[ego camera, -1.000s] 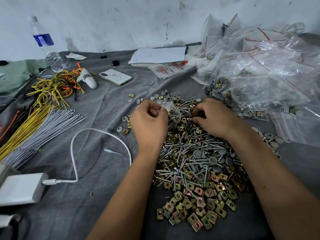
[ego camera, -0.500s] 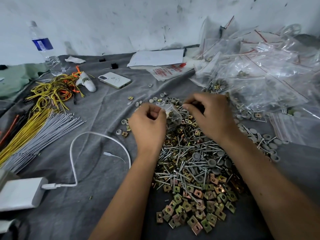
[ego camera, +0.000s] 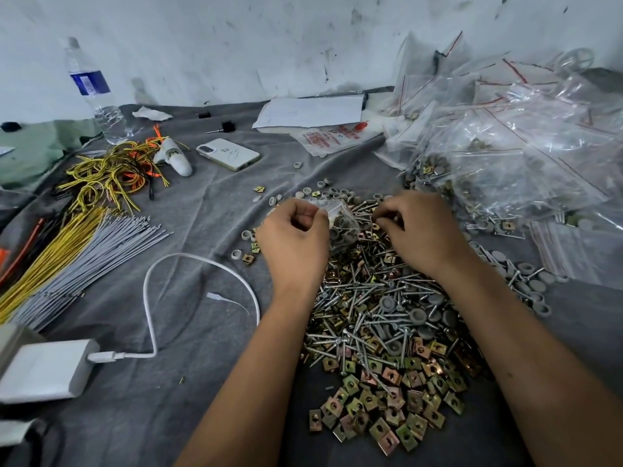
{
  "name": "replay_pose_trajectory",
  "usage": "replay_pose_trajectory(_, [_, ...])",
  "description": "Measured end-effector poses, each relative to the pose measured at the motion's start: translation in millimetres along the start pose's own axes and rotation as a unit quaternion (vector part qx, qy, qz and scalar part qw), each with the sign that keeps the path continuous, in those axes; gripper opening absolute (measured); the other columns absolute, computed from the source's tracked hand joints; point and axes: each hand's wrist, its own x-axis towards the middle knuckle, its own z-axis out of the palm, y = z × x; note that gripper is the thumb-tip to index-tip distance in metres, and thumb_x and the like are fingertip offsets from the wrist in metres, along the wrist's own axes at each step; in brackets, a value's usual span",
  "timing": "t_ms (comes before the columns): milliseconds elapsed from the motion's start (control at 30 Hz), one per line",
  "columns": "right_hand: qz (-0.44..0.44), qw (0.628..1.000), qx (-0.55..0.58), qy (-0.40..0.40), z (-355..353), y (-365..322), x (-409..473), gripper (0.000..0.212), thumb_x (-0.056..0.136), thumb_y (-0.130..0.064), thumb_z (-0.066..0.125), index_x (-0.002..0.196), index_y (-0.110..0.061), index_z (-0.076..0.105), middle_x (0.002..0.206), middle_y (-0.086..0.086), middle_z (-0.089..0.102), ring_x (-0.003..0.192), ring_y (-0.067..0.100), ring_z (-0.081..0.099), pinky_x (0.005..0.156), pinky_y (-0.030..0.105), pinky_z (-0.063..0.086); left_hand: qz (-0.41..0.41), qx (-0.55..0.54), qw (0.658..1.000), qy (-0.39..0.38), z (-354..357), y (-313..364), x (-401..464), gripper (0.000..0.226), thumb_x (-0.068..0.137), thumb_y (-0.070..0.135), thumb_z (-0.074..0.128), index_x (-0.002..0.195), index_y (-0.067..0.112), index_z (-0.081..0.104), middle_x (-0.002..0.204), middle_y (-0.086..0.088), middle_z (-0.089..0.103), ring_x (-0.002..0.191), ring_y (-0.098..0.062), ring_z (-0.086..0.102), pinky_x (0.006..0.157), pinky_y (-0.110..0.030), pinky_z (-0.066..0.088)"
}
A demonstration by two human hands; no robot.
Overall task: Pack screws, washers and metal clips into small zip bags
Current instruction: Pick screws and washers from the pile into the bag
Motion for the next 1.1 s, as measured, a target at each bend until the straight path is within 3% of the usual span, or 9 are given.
replay_pose_trajectory(167, [0.014, 0.994, -0.033, -0.099, 3.6, 6.0, 0.2, 0.028, 0.093, -0.037, 0.073, 0.118, -0.025, 0.073, 0.111, 0.002, 0.063, 0.097, 0.02, 0.06, 0.082, 0.027, 0.043, -0.011, -0.008, 1.0, 0.008, 0.2, -0.1, 0.8, 0.014, 0.087, 0.009, 0.075, 0.075, 0.016, 0.072, 0.059, 0.011, 0.06, 0.052, 0.001, 0.052, 0.053, -0.014, 0.043])
replay_pose_trajectory(367, [0.013, 0.996, 0.009, -0.085, 2.4, 4.7, -0.2, 0.007, 0.088, -0.029, 0.08, 0.093, -0.027, 0.076, 0.086, -0.013, 0.059, 0.077, 0.001, 0.057, 0.064, 0.017, 0.038, -0.014, -0.011, 1.0, 0.007, 0.2, -0.9, 0.7, 0.013, 0.087, 0.01, 0.074, 0.077, 0.016, 0.072, 0.062, 0.009, 0.062, 0.055, 0.0, 0.053, 0.055, -0.018, 0.047])
replay_pose_trajectory(567, [0.003, 0.997, -0.003, -0.072, 2.8, 2.1, -1.3, 0.005, 0.093, -0.024, 0.074, 0.096, -0.021, 0.074, 0.096, -0.002, 0.067, 0.086, 0.016, 0.062, 0.076, 0.029, 0.046, -0.015, -0.012, 1.0, 0.008, -0.5, -1.6, 0.3, 0.014, 0.087, 0.01, 0.074, 0.075, 0.016, 0.071, 0.061, 0.01, 0.061, 0.055, 0.0, 0.052, 0.055, -0.02, 0.047])
replay_pose_trajectory(700, [-0.021, 0.996, -0.001, -0.084, 4.0, -2.7, -1.5, 0.02, 0.092, -0.028, 0.074, 0.112, -0.026, 0.073, 0.107, -0.002, 0.064, 0.096, 0.016, 0.059, 0.083, 0.031, 0.049, -0.011, -0.009, 1.0, 0.01, -0.2, -1.5, 0.4, 0.013, 0.086, 0.009, 0.074, 0.075, 0.016, 0.072, 0.062, 0.01, 0.062, 0.055, 0.0, 0.052, 0.055, -0.019, 0.046])
replay_pose_trajectory(867, [-0.011, 0.996, -0.007, -0.087, 5.2, -6.2, -0.4, 0.011, 0.092, -0.018, 0.073, 0.102, -0.022, 0.076, 0.106, 0.004, 0.07, 0.096, 0.021, 0.066, 0.088, 0.039, 0.055, -0.012, -0.011, 1.0, 0.01, 0.6, -1.8, 0.4, 0.013, 0.087, 0.009, 0.074, 0.076, 0.015, 0.072, 0.062, 0.009, 0.061, 0.055, 0.001, 0.052, 0.055, -0.017, 0.045])
replay_pose_trajectory(933, [-0.008, 0.998, -0.007, -0.059, 6.2, -5.2, -0.9, 0.009, 0.094, -0.017, 0.072, 0.102, -0.017, 0.075, 0.105, 0.003, 0.072, 0.093, 0.018, 0.066, 0.083, 0.031, 0.055, -0.013, -0.009, 1.0, 0.009, 0.9, -2.3, 0.7, 0.013, 0.087, 0.009, 0.074, 0.076, 0.015, 0.072, 0.062, 0.009, 0.061, 0.055, 0.001, 0.052, 0.054, -0.016, 0.044])
replay_pose_trajectory(1000, [0.006, 0.999, 0.039, -0.003, 2.7, -4.9, -1.1, 0.011, 0.094, -0.014, 0.071, 0.105, -0.013, 0.073, 0.102, 0.001, 0.073, 0.086, 0.011, 0.065, 0.073, 0.014, 0.048, -0.009, -0.009, 1.0, 0.008, 1.0, -2.1, 0.4, 0.013, 0.087, 0.009, 0.074, 0.076, 0.015, 0.071, 0.062, 0.009, 0.061, 0.055, 0.001, 0.053, 0.053, -0.014, 0.043])
replay_pose_trajectory(1100, [-0.023, 0.989, 0.124, 0.073, -6.0, -11.5, -2.4, 0.016, 0.091, -0.011, 0.074, 0.107, -0.013, 0.074, 0.1, -0.002, 0.073, 0.084, 0.003, 0.064, 0.075, 0.002, 0.046, -0.001, -0.004, 1.0, 0.002, 1.3, -1.4, -0.2, 0.016, 0.087, 0.009, 0.074, 0.074, 0.018, 0.07, 0.06, 0.012, 0.06, 0.054, 0.002, 0.053, 0.052, -0.012, 0.042])
